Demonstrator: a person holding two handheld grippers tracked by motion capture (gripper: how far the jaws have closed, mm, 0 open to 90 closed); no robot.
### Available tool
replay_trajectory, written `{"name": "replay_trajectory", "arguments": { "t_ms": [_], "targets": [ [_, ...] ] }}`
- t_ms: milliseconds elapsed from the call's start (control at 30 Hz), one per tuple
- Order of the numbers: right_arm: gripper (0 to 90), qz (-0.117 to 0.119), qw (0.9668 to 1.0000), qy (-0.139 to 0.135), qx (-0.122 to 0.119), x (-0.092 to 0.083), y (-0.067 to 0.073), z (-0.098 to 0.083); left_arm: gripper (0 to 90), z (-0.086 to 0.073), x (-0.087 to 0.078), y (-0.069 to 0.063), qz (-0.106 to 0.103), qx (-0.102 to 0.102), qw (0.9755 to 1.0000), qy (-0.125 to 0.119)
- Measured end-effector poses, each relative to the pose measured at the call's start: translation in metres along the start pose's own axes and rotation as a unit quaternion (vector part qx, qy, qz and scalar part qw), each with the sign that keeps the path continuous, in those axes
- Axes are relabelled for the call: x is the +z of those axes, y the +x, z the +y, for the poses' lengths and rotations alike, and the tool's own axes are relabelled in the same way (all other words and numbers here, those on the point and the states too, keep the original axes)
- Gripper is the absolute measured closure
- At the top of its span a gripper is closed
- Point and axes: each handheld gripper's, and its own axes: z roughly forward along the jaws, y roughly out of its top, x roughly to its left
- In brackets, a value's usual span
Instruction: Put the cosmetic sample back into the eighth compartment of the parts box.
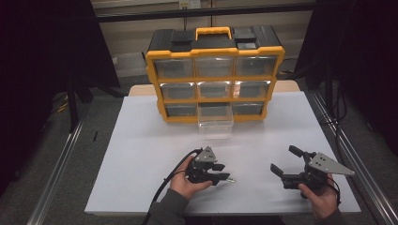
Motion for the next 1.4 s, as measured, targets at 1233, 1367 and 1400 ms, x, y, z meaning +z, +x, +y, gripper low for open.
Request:
{"name": "replay_trajectory", "arguments": {
  "t_ms": [1233, 1367, 1400],
  "targets": [
    [1.3, 0.0, 1.0, 0.0, 0.003, -0.001, -0.001, 0.0, 81.2, 0.009, 0.01, 0.005, -0.03, -0.019, 0.9987, 0.036],
    [1.3, 0.002, 1.0, 0.0, 0.001, -0.001, -0.001, 0.0, 81.2, 0.014, 0.005, 0.007, -0.041, -0.036, 0.9983, 0.02],
    [1.3, 0.002, 1.0, 0.0, 0.001, -0.001, -0.001, 0.0, 81.2, 0.016, 0.003, 0.008, -0.038, -0.039, 0.9982, 0.025]
  ]
}}
